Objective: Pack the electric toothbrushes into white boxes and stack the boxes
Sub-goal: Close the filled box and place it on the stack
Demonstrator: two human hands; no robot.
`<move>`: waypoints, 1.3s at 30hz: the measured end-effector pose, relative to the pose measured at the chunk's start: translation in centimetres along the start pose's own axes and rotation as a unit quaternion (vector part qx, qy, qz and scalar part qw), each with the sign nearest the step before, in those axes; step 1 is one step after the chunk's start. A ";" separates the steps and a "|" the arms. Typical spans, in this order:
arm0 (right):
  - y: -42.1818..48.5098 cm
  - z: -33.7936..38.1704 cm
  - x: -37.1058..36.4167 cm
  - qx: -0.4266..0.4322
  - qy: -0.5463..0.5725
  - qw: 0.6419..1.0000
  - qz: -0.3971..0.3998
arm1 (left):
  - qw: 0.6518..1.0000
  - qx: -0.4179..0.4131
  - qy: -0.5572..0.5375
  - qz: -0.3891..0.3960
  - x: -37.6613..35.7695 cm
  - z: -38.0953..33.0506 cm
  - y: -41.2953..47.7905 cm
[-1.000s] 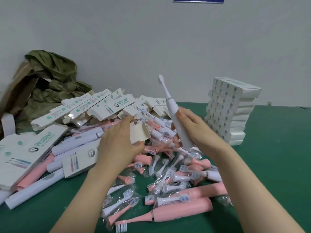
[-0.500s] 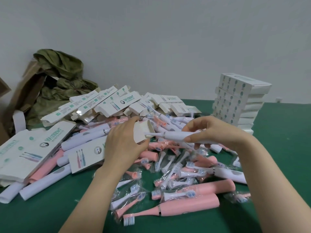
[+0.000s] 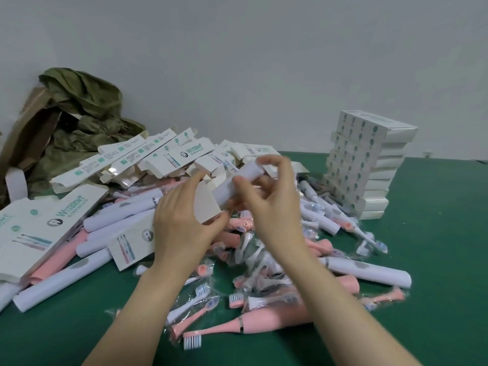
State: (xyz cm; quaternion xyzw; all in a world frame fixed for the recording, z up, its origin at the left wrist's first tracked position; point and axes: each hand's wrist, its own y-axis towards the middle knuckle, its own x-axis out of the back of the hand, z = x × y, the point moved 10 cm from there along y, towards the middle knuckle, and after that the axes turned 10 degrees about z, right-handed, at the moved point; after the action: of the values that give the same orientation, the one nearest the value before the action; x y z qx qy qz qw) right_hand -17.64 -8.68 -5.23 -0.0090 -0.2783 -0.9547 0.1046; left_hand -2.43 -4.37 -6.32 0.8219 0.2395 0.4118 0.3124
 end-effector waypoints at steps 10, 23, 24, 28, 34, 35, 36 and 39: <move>-1.0 -0.1 -2.5 0.083 -0.201 0.974 0.067 | 1.000 0.006 -0.015 0.001 -0.2 0.4 0.2; -4.0 -12.2 20.8 -0.438 -0.509 0.741 0.008 | 0.999 -0.012 -0.001 0.044 -1.7 -0.6 -0.1; -4.0 -12.6 20.6 -0.446 -0.504 0.740 0.014 | 0.999 -0.011 -0.002 0.044 -1.7 -0.6 -0.1; -3.6 -12.2 19.8 -0.427 -0.408 0.807 -0.011 | 0.999 -0.004 -0.006 0.051 -1.8 -0.4 -0.2; -4.3 -11.9 18.2 -0.389 -0.226 0.892 -0.029 | 0.999 -0.011 -0.004 0.052 -2.0 -0.5 -0.3; -4.2 -12.0 18.1 -0.381 -0.237 0.893 -0.020 | 0.999 -0.012 -0.004 0.051 -2.0 -0.4 -0.3; -4.2 -12.1 18.0 -0.376 -0.249 0.892 -0.010 | 0.999 -0.013 -0.003 0.051 -2.0 -0.4 -0.4; -4.2 -12.2 17.6 -0.376 -0.268 0.887 0.026 | 0.998 -0.026 0.005 0.049 -2.0 -0.5 -0.4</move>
State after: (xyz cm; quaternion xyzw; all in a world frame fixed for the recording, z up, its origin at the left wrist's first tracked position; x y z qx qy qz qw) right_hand -35.22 -15.11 -16.43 -0.3105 0.0844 -0.9460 0.0392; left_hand -3.98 -5.25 -7.49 0.8222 0.1899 0.4366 0.3119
